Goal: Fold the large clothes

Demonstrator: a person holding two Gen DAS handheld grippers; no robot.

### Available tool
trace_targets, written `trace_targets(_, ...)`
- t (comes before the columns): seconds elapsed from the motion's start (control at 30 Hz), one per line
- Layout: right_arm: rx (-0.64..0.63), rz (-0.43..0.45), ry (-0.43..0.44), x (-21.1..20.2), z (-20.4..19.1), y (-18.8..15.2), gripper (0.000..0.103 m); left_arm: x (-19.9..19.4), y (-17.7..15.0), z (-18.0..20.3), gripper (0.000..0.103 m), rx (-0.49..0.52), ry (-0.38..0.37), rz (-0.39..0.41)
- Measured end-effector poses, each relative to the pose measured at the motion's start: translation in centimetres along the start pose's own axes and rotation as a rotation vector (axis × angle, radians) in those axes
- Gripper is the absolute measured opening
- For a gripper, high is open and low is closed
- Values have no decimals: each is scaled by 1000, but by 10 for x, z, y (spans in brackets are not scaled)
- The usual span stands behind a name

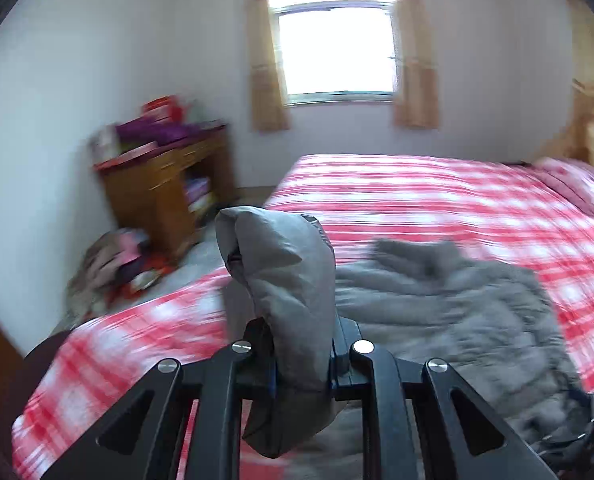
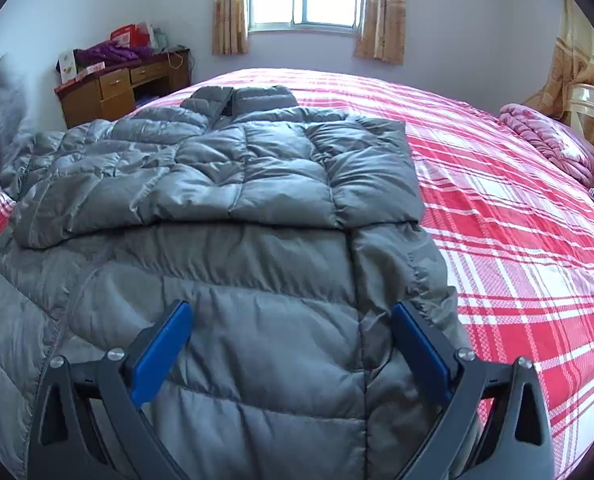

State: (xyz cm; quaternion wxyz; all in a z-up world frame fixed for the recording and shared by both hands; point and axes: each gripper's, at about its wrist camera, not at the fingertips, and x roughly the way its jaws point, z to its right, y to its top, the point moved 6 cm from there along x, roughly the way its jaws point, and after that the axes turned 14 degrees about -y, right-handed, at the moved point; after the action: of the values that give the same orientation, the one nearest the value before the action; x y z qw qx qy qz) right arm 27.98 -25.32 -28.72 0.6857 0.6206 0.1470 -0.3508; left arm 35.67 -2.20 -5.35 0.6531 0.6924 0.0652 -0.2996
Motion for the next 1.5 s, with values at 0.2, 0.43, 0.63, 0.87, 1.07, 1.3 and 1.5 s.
trace_targets(0.2, 57, 0, 31, -1, 11, -1, 102, 61, -17, 93, 83, 108, 16, -79)
trace_targets(0.43, 99, -11, 59, 0, 15, -2, 102, 53, -41, 64, 86, 152, 74, -50)
trace_targets(0.63, 200, -4, 142, -23, 22, 30, 102, 77, -93, -10, 88, 46, 163, -154)
trace_targets(0.87, 196, -57, 184, -4, 0, 97, 102, 98, -145, -50, 88, -47, 201, -231)
trace_targets(1.07, 176, -171, 215, 55, -33, 100, 66, 108, -167, -69, 88, -99, 185, -275)
trace_targets(1.3, 58, -163, 138, 52, -33, 84, 19, 112, -176, -74, 88, -110, 148, -290)
trace_targets(1.5, 30, -206, 108, 52, -15, 74, 31, 108, -175, -71, 88, -88, 140, -304)
